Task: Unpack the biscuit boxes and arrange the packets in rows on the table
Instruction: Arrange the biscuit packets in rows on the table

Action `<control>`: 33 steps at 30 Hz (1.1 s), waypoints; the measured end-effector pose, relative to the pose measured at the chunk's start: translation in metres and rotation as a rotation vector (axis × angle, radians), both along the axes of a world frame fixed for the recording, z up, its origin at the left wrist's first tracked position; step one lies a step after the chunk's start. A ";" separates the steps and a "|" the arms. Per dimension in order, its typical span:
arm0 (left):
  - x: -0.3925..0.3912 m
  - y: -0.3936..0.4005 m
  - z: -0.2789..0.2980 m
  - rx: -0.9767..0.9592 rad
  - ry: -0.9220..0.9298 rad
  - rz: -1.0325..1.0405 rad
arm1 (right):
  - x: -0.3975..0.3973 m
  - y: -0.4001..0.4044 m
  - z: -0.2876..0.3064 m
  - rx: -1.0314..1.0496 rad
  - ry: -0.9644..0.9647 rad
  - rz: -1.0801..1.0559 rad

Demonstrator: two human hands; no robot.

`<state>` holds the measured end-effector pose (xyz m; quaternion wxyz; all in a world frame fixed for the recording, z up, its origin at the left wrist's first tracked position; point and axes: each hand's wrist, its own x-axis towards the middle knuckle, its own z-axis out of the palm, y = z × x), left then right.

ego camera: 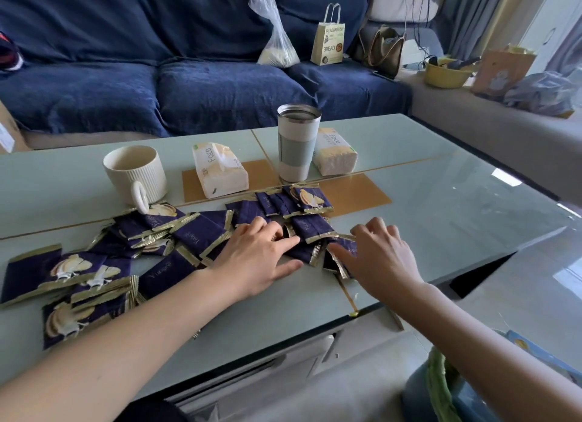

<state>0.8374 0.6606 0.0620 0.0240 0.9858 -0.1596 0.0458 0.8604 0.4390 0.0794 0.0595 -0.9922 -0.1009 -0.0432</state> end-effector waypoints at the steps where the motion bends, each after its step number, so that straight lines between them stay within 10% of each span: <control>1: -0.002 -0.003 0.001 -0.036 -0.025 -0.015 | -0.003 0.004 -0.001 0.006 0.037 0.008; 11: -0.015 -0.005 -0.006 0.017 -0.018 -0.083 | 0.017 -0.017 -0.001 0.179 0.291 0.175; 33: -0.009 -0.010 -0.010 -0.088 -0.096 -0.110 | 0.042 -0.009 -0.022 0.099 0.066 0.428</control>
